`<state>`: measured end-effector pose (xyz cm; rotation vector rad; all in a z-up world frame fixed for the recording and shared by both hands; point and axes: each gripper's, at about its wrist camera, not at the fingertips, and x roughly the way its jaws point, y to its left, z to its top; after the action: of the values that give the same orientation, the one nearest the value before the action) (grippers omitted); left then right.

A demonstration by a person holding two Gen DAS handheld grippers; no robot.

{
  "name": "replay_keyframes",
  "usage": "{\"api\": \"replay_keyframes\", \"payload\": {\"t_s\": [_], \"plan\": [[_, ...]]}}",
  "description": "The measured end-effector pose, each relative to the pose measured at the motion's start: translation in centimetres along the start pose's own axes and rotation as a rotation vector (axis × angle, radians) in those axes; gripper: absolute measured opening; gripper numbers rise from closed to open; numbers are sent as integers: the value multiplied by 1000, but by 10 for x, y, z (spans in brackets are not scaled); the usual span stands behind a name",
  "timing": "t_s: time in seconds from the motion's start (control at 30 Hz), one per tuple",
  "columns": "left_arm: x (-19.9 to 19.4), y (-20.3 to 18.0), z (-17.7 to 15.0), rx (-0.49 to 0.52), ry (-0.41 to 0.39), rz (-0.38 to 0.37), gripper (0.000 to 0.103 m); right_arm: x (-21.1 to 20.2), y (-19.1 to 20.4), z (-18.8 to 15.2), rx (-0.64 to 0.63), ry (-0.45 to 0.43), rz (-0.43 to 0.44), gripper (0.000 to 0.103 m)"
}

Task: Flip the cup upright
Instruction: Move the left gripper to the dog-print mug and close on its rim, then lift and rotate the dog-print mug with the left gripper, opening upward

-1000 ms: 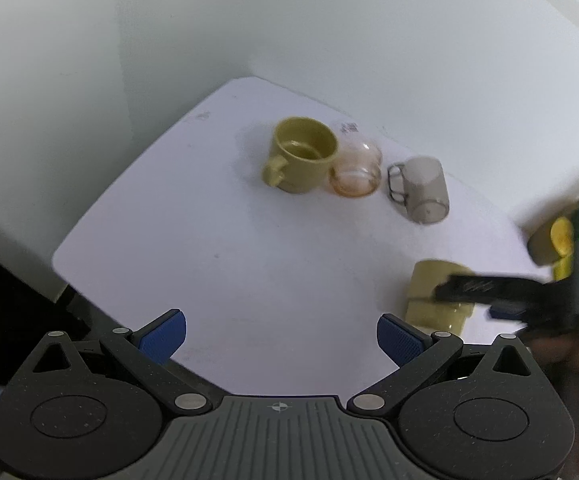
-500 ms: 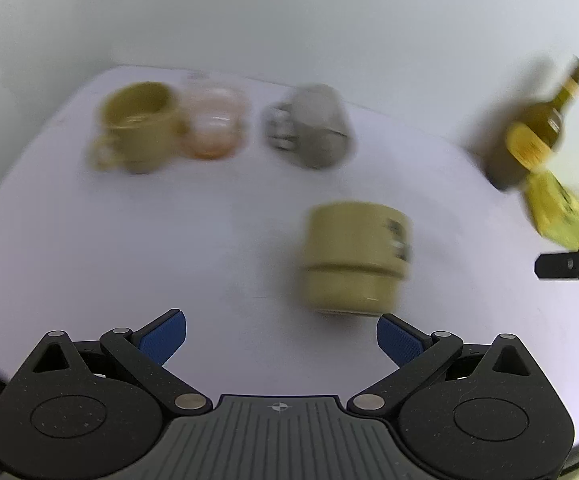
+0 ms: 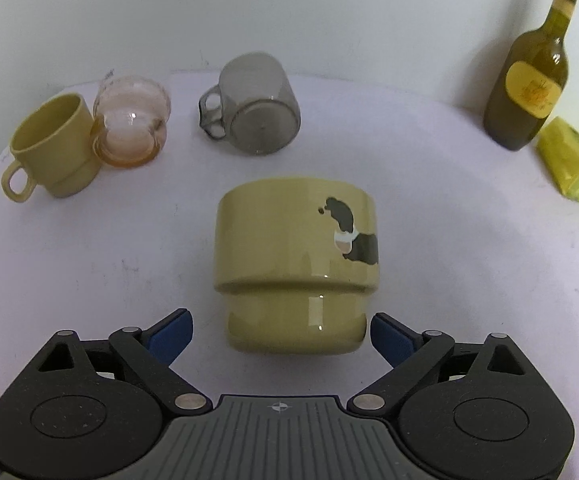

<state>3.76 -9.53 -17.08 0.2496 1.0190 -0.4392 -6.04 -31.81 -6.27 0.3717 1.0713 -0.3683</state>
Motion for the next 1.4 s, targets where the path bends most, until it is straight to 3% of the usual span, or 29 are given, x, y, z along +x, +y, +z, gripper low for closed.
{"api": "replay_keyframes", "payload": {"t_s": [0.2, 0.27, 0.57, 0.77, 1.1, 1.4], "plan": [[0, -5, -1, -17, 20, 13, 94, 1, -7, 1, -4, -2, 6, 88], [-2, -6, -2, -21, 26, 18, 88, 1, -9, -1, -7, 5, 12, 88], [0, -5, 2, -44, 53, 8, 87, -2, -6, -7, -29, 5, 50, 88], [-1, -3, 4, -61, 63, 3, 70, -5, -3, -9, -50, 4, 63, 88], [-14, 4, 4, -105, 83, -16, 69, -7, 4, -7, -42, -19, 110, 88], [-24, 2, 35, -42, 87, 14, 69, -5, -1, -5, 33, -42, 119, 88]]}}
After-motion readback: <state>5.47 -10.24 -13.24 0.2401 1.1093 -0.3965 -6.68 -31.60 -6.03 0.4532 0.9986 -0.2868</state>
